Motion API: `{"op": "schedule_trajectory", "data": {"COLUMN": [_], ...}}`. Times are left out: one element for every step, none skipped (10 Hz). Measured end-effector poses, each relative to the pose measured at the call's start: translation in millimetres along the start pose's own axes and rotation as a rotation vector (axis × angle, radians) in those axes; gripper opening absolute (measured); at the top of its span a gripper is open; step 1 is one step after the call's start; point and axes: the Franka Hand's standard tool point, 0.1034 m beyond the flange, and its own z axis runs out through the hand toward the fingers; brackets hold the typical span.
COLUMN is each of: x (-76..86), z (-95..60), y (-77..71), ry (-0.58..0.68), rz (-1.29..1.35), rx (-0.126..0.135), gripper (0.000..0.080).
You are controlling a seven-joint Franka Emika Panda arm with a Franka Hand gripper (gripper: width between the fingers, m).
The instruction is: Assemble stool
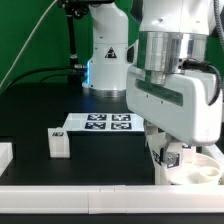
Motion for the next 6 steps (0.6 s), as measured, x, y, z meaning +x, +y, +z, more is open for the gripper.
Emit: {"op": "schedule_trajectory", "data": {"x": [-0.1,0.6,0.6,0.6,0.2,0.2], "z": [-0.3,-0.5,-0.4,-0.3,0.1,-0.6], "y": [1.5,5.5,6.0,6.1,6.2,5.6], "ry": [0.004,0.01,0.012,0.012,0.011,0.011], "rz": [0.029,0.091,0.094,0.086,0.085,0.085], "rx": [-0.007,-0.025,-0.027,-0.027,-0.028,-0.027], "gripper": [0.0343,0.0343,0.0343,0.0343,0.0387,0.0552]}}
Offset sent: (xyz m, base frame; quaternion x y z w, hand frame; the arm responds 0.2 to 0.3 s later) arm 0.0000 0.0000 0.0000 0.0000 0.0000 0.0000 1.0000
